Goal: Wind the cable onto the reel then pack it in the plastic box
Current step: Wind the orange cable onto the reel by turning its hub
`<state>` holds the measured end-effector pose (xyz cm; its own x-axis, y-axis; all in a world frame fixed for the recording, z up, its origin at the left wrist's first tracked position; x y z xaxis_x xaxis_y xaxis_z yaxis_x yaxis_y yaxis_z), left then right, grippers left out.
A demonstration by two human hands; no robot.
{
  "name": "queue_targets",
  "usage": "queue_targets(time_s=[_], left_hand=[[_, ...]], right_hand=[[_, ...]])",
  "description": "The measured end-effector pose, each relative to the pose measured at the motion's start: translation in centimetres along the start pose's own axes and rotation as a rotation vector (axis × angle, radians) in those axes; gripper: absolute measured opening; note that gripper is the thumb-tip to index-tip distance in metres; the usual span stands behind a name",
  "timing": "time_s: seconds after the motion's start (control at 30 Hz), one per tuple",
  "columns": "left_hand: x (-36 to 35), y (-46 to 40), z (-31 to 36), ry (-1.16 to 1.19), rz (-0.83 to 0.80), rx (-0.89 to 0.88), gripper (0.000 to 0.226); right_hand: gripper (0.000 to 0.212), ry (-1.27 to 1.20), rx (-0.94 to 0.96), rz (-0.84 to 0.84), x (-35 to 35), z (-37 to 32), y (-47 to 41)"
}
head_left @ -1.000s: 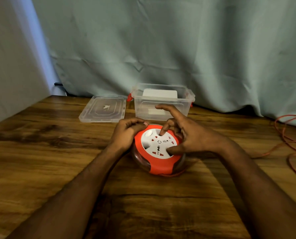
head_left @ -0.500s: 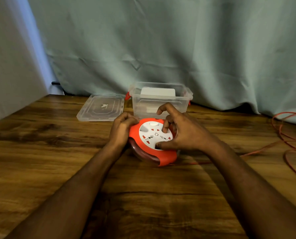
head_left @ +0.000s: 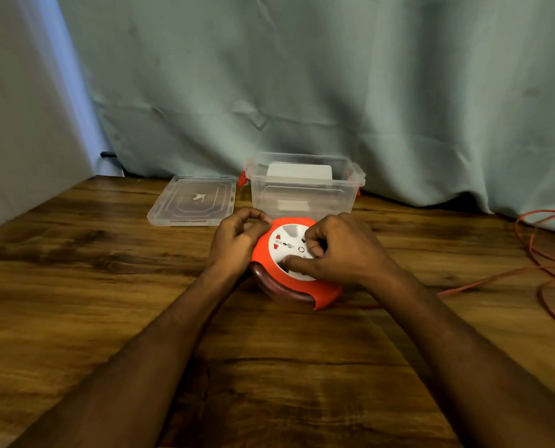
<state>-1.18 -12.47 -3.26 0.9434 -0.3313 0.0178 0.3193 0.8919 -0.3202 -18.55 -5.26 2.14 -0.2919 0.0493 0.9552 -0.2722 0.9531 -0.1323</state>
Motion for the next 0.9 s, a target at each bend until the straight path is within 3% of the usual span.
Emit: queue_targets(time_s=[0.13, 0.27, 0.4, 0.5, 0.9], left_hand=[[0.3, 0.0, -0.1, 0.002, 0.017, 0.012, 0.006], [0.3, 0.0, 0.2, -0.002, 0.001, 0.012, 0.008], [0.3, 0.0, 0.3, 0.008, 0.005, 0.005, 0.013], [0.1, 0.0, 0.3, 0.001, -0.003, 0.013, 0.014], [0.4, 0.1, 0.0, 0.047, 0.012, 0.040, 0.009]], right_hand=[[0.063, -0.068, -0.013, 0.032, -0.3, -0.2, -0.3], [0.028, -0.114, 0.148, 0.020, 1.4, 0.7, 0.2], [0.048, -0.125, 0.234, -0.125, 1.9, 1.8, 0.2], [0.048, -0.096, 0.213, -0.210, 1.2, 2.4, -0.1], [0.054, -0.052, 0.195, -0.100, 1.3, 1.4, 0.7]])
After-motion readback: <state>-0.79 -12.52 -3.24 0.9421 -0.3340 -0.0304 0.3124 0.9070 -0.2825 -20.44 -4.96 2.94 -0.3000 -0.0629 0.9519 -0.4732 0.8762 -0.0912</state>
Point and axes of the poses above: each hand's wrist, its own y-axis away from the middle knuckle, its own x-axis out of the back of the hand, z = x × y, the point moved 4 cm from there along -y, towards the middle knuckle, and after that the axes turned 15 degrees about -z, right-handed, at the moved point
